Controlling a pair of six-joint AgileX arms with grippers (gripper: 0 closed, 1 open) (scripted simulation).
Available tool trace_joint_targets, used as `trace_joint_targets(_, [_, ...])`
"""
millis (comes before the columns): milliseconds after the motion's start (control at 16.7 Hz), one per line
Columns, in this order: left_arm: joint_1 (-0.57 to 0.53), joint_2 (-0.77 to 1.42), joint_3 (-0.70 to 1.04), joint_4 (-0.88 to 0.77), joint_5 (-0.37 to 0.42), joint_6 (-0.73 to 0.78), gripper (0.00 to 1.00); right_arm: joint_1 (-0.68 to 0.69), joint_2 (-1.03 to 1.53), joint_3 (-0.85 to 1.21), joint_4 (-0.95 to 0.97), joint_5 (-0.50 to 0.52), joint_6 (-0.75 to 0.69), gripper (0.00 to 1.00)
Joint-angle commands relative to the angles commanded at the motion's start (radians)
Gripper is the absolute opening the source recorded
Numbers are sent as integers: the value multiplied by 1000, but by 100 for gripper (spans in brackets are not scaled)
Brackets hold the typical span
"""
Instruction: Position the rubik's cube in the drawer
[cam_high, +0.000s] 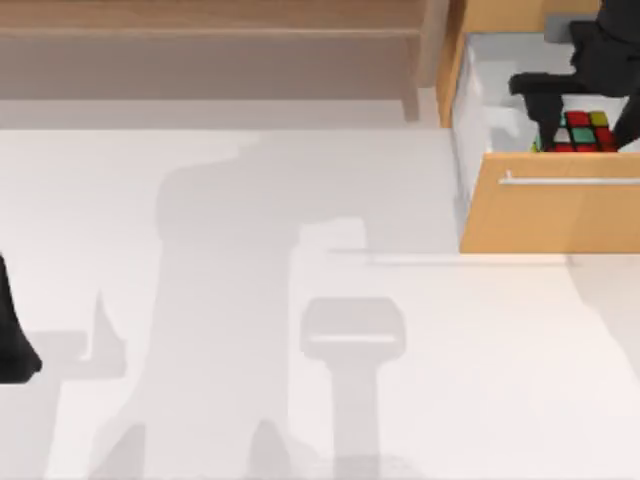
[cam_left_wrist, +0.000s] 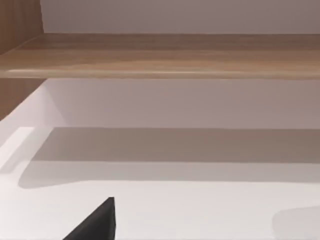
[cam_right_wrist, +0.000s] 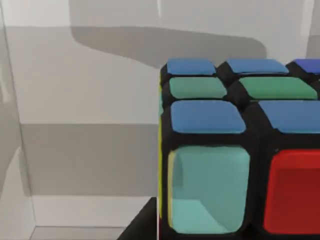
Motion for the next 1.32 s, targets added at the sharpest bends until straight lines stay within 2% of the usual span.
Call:
trace_joint_targets(360, [0, 0, 0, 0, 0, 0, 100, 0, 10, 0, -4, 2, -1, 0])
trace_joint_targets(1140, [0, 0, 0, 0, 0, 0, 100, 0, 10, 0, -4, 2, -1, 98])
trace_joint_targets(1320, [0, 0, 0, 0, 0, 0, 100, 0, 10, 0, -4, 2, -1, 100])
